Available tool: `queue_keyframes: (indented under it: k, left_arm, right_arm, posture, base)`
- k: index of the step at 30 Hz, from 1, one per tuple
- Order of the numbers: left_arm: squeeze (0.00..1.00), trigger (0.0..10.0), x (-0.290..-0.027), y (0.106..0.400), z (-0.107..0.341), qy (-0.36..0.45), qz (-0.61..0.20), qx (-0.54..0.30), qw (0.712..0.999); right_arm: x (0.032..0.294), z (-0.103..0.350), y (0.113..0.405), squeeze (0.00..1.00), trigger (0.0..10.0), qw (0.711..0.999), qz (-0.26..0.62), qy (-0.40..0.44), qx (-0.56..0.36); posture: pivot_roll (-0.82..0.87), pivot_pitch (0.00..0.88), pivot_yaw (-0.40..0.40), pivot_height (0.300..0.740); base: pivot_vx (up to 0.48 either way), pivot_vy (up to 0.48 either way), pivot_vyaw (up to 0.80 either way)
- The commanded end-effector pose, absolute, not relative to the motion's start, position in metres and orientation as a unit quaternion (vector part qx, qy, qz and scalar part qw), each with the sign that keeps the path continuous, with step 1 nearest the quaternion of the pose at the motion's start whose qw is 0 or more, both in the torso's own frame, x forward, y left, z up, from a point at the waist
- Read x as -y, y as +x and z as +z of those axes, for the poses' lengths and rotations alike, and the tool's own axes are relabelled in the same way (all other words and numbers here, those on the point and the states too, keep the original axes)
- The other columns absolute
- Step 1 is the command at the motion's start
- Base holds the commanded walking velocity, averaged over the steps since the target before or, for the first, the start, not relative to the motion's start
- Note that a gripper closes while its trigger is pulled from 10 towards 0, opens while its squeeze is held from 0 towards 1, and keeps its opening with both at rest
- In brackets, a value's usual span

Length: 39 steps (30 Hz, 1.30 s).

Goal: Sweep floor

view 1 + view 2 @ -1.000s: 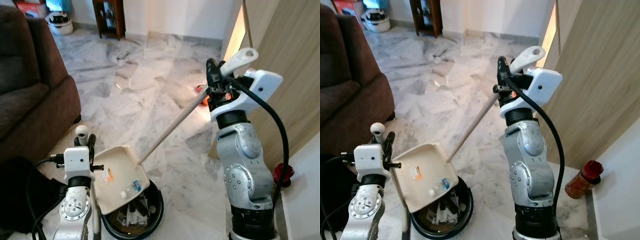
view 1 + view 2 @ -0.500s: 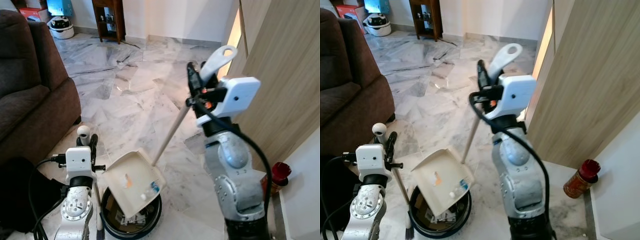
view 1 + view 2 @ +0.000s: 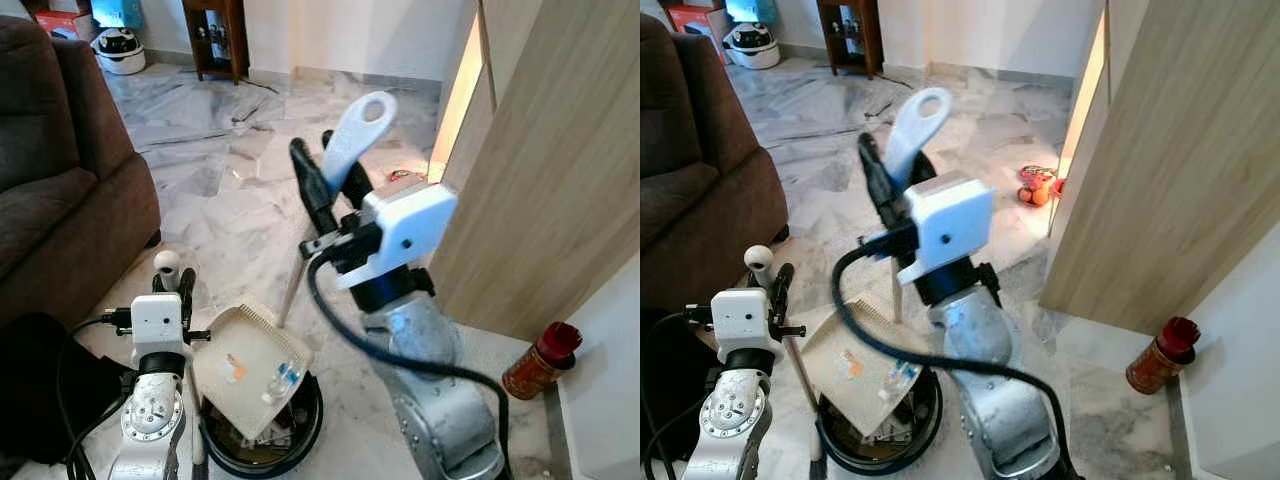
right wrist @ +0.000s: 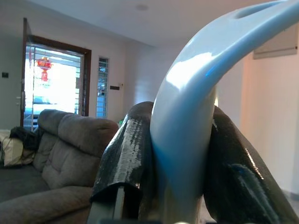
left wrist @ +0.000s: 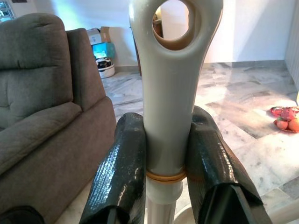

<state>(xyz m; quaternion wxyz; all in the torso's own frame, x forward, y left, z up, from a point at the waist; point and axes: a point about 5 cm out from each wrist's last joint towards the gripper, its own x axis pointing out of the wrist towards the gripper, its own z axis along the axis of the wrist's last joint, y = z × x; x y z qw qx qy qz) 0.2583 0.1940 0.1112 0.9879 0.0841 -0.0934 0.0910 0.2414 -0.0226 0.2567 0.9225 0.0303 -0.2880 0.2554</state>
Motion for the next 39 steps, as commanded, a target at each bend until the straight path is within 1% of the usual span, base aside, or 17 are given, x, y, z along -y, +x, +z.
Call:
queue_keyframes:
  k: [1, 7, 16, 27, 30, 39]
  left_arm:
    - [0.00, 10.0, -0.192, 0.260, 0.121, 0.081, 0.086, 0.121, 0.986]
    - [0.00, 10.0, -0.192, 0.260, 0.122, 0.081, 0.086, 0.122, 0.985]
    - [0.00, 10.0, -0.193, 0.260, 0.122, 0.080, 0.088, 0.123, 0.985]
    - [0.00, 10.0, -0.193, 0.260, 0.122, 0.079, 0.087, 0.122, 0.985]
    - [0.00, 10.0, -0.193, 0.260, 0.122, 0.079, 0.086, 0.123, 0.986]
    - [0.00, 10.0, -0.192, 0.260, 0.123, 0.078, 0.087, 0.124, 0.985]
  right_arm:
    - [0.021, 0.279, 0.226, 0.00, 10.0, 0.898, 0.260, 0.045, 0.352]
    - [0.013, 0.279, 0.218, 0.00, 10.0, 0.887, 0.269, 0.007, 0.375]
    - [0.008, 0.284, 0.212, 0.00, 10.0, 0.880, 0.270, 0.010, 0.391]
    - [0.010, 0.293, 0.208, 0.00, 10.0, 0.876, 0.250, 0.029, 0.411]
    - [0.007, 0.295, 0.204, 0.00, 10.0, 0.867, 0.260, 0.016, 0.424]
    - [0.006, 0.295, 0.203, 0.00, 10.0, 0.864, 0.261, 0.004, 0.430]
  posture:
    - [0.07, 0.081, 0.000, 0.740]
    - [0.07, 0.085, 0.000, 0.740]
    - [0.07, 0.090, -0.003, 0.740]
    - [0.06, 0.093, -0.002, 0.740]
    - [0.06, 0.096, 0.000, 0.740]
    - [0.06, 0.101, 0.001, 0.740]
  base:
    - [0.000, 0.000, 0.00]
    - [0.000, 0.000, 0.00]
    - [0.000, 0.000, 0.00]
    - [0.000, 0.000, 0.00]
    - [0.000, 0.000, 0.00]
    - [0.000, 0.000, 0.00]
